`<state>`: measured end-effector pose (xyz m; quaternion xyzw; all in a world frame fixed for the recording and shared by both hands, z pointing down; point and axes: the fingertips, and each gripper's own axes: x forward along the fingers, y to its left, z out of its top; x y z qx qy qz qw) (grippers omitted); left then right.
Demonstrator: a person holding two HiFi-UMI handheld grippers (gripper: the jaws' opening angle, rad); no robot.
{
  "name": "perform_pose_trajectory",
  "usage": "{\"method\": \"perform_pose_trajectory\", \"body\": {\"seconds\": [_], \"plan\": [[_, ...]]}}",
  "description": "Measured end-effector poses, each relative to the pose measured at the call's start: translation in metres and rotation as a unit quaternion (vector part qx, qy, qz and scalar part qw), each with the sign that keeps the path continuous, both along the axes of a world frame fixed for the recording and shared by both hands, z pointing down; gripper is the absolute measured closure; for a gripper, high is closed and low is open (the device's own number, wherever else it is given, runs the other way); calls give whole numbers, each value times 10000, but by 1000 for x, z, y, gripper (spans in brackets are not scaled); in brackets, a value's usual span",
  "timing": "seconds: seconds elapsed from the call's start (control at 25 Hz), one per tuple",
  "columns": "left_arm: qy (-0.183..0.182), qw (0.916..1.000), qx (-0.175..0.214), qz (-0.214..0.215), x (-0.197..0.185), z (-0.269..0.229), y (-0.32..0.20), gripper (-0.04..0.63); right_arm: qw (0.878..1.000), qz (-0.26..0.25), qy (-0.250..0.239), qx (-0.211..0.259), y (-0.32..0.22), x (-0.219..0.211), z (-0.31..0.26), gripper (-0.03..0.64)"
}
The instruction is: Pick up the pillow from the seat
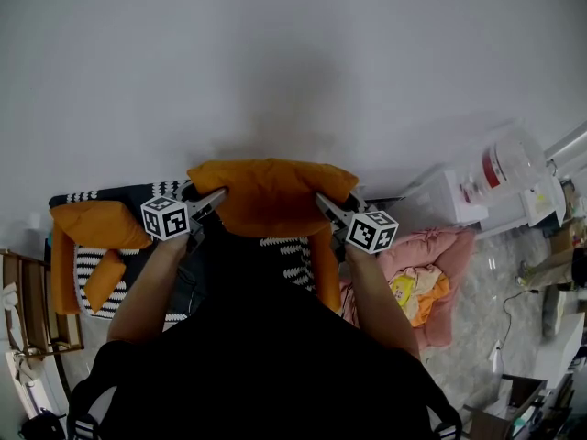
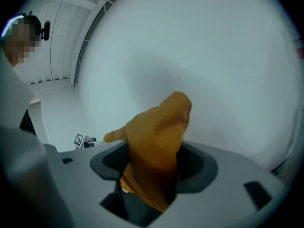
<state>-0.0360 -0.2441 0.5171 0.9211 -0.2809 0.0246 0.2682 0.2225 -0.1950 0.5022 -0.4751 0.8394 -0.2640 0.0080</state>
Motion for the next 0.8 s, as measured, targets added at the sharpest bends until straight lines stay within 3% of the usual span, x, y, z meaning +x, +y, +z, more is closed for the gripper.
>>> {"method": "perform_pose_trajectory", "body": {"seconds": [0.8], "plan": [[-47, 9998, -112, 124, 0, 7, 20, 304, 9999, 38, -4, -149, 23, 1, 12, 322]]}}
